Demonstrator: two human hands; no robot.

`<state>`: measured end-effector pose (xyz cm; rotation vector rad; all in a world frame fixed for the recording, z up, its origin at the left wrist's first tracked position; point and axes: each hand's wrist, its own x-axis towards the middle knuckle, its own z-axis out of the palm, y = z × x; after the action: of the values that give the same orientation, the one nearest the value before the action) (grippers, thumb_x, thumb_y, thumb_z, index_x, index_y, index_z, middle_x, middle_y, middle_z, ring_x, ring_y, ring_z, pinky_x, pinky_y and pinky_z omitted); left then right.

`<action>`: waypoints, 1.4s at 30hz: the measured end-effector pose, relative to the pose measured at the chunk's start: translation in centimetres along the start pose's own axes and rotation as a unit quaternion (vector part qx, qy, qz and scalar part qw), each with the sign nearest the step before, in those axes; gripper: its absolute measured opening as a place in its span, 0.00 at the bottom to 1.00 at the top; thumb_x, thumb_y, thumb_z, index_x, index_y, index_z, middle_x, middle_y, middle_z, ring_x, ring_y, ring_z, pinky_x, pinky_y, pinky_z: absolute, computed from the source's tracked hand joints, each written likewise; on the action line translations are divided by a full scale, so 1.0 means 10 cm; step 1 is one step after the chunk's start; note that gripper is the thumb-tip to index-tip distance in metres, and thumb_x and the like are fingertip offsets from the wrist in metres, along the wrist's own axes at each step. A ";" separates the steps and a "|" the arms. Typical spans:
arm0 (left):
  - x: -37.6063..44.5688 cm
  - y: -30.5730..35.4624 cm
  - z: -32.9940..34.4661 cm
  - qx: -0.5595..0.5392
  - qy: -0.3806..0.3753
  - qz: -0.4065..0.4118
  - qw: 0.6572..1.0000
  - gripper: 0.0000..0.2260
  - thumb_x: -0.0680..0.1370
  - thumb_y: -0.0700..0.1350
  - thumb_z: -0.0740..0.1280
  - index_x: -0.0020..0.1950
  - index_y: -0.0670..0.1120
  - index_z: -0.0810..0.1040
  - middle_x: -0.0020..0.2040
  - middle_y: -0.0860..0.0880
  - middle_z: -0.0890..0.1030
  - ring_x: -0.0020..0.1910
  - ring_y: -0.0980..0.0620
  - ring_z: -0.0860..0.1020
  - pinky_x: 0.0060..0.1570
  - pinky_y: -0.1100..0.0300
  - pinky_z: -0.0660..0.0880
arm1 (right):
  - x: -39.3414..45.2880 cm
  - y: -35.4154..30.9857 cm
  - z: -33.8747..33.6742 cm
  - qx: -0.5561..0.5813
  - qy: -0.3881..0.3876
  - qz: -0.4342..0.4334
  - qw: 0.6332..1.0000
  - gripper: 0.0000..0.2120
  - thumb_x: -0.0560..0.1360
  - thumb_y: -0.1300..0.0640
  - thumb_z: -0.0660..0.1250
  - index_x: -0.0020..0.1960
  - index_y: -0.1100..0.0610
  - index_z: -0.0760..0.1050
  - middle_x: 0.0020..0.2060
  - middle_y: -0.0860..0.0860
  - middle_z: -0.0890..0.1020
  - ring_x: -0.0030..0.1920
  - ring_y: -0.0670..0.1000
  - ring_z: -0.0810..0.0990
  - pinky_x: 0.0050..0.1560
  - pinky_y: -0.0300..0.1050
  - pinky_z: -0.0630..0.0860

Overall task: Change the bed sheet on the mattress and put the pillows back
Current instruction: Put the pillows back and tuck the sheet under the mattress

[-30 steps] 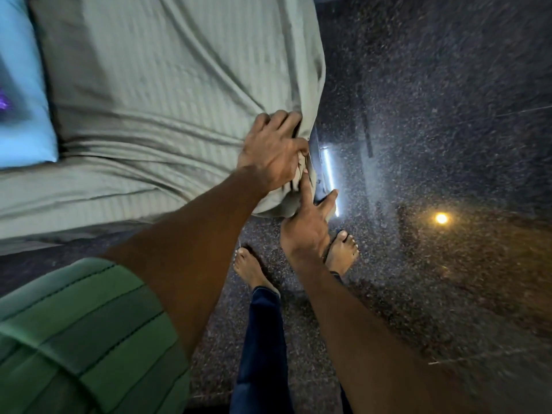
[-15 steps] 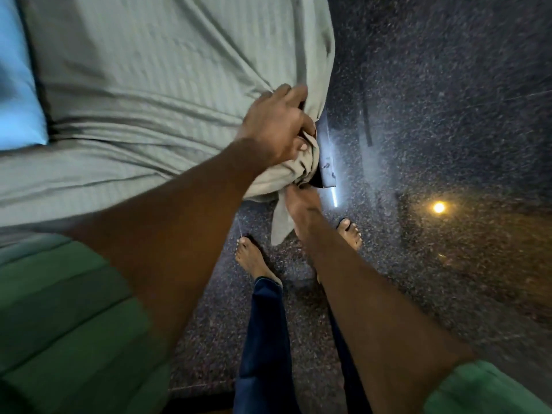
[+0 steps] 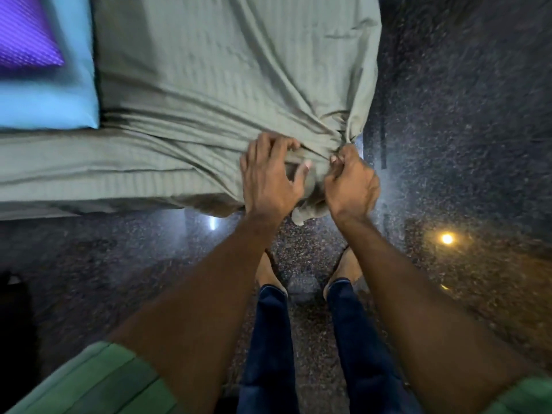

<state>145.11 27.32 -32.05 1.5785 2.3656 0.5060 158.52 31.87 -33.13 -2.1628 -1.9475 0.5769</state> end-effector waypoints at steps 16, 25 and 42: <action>-0.05 0.24 0.11 -0.024 -0.116 -0.021 0.993 0.04 0.77 0.46 0.73 0.52 0.50 0.84 0.52 0.49 0.83 0.50 0.48 0.81 0.48 0.56 0.77 | 0.15 0.10 0.10 0.059 0.158 0.088 0.982 0.13 0.75 0.47 0.69 0.52 0.52 0.69 0.50 0.51 0.77 0.55 0.56 0.76 0.56 0.55 0.71; -0.03 0.15 0.18 -0.100 -0.148 -0.008 0.984 0.03 0.77 0.46 0.73 0.47 0.53 0.82 0.49 0.54 0.81 0.50 0.52 0.79 0.48 0.57 0.77 | 0.12 0.30 0.06 -0.023 0.012 -0.033 0.999 0.15 0.84 0.46 0.58 0.52 0.56 0.76 0.44 0.62 0.83 0.46 0.66 0.81 0.40 0.51 0.66; -0.22 0.17 0.32 -0.036 -0.086 0.052 0.994 0.18 0.68 0.40 0.76 0.54 0.54 0.78 0.53 0.52 0.77 0.55 0.49 0.75 0.57 0.54 0.75 | -0.84 0.60 0.64 0.553 -0.079 0.441 0.702 0.13 0.83 0.63 0.60 0.63 0.55 0.80 0.55 0.50 0.86 0.57 0.52 0.84 0.57 0.52 0.81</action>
<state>148.61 26.37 -34.22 1.6476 2.1258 0.4522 160.87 22.06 -39.83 -1.9274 -0.1013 1.5549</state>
